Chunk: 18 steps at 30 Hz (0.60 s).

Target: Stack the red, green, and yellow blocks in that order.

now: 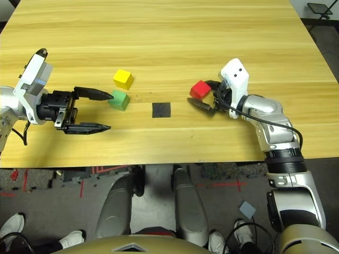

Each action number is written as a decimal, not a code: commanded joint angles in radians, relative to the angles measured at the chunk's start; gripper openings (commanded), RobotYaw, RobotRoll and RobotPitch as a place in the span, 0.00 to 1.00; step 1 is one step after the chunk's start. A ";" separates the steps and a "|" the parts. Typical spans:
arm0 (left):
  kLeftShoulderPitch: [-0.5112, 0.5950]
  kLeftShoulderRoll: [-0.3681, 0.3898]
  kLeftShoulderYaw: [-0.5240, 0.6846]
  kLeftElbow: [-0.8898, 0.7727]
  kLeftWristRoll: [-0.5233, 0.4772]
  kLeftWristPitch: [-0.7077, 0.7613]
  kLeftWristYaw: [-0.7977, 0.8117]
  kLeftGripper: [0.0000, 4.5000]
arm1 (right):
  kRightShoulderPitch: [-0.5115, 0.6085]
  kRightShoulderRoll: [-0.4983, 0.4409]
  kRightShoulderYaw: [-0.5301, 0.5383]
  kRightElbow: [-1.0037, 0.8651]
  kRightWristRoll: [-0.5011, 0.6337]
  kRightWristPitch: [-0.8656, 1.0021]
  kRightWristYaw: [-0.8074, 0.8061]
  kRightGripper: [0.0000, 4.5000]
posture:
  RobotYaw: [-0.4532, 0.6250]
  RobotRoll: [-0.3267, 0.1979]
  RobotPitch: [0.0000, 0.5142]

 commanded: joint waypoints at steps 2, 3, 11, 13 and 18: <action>0.020 0.018 0.021 -0.034 -0.005 0.023 0.004 1.00 | 0.005 0.001 0.005 0.002 -0.014 0.004 0.002 0.72 | 0.38 0.30 0.58; 0.020 0.018 0.022 -0.037 -0.005 0.026 0.006 1.00 | 0.005 -0.001 0.006 -0.003 -0.012 0.006 0.011 0.62 | 0.38 0.30 0.58; 0.003 0.019 0.024 -0.031 -0.005 0.043 0.004 1.00 | -0.008 -0.053 0.045 -0.163 0.084 0.080 0.193 0.46 | 0.37 0.30 0.58; -0.006 0.016 0.020 -0.026 -0.003 0.045 0.004 1.00 | -0.018 -0.067 0.075 -0.188 0.094 0.090 0.247 0.46 | 0.37 0.29 0.58; -0.010 0.000 0.013 -0.041 -0.005 0.061 0.026 1.00 | -0.094 -0.053 0.195 -0.133 0.052 0.031 0.385 0.46 | 0.38 0.28 0.57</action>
